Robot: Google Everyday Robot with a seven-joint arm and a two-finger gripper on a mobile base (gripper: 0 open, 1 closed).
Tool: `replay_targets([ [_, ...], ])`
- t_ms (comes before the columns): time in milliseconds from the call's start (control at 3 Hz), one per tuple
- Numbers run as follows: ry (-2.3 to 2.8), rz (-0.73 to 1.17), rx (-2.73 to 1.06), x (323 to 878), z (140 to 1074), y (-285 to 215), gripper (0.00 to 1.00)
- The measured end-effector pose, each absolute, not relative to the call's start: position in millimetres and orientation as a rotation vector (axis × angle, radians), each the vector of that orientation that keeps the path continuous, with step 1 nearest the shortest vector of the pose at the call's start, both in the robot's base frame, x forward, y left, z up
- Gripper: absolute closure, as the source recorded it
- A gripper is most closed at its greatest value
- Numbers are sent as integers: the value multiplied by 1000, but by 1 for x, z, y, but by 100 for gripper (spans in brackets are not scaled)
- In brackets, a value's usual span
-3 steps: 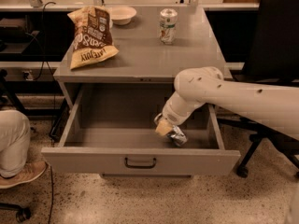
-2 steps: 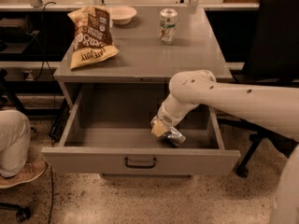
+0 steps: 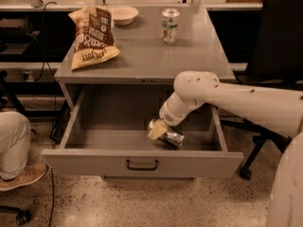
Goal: Place redbull can into top drawer
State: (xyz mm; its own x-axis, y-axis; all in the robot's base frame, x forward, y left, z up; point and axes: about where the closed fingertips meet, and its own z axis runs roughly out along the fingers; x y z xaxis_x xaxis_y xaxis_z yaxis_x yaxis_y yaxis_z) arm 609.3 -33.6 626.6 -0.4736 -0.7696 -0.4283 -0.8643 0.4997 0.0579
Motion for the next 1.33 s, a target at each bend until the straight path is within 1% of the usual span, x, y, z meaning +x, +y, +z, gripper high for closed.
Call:
replay_targets([
  [333, 2395, 421, -1331, 613, 631, -37, 0],
  [667, 2356, 450, -1261, 620, 654, -51, 0],
  [1000, 2317, 451, -1165, 616, 690, -80, 0],
  [1333, 2315, 381, -1036, 589, 738, -130, 0],
])
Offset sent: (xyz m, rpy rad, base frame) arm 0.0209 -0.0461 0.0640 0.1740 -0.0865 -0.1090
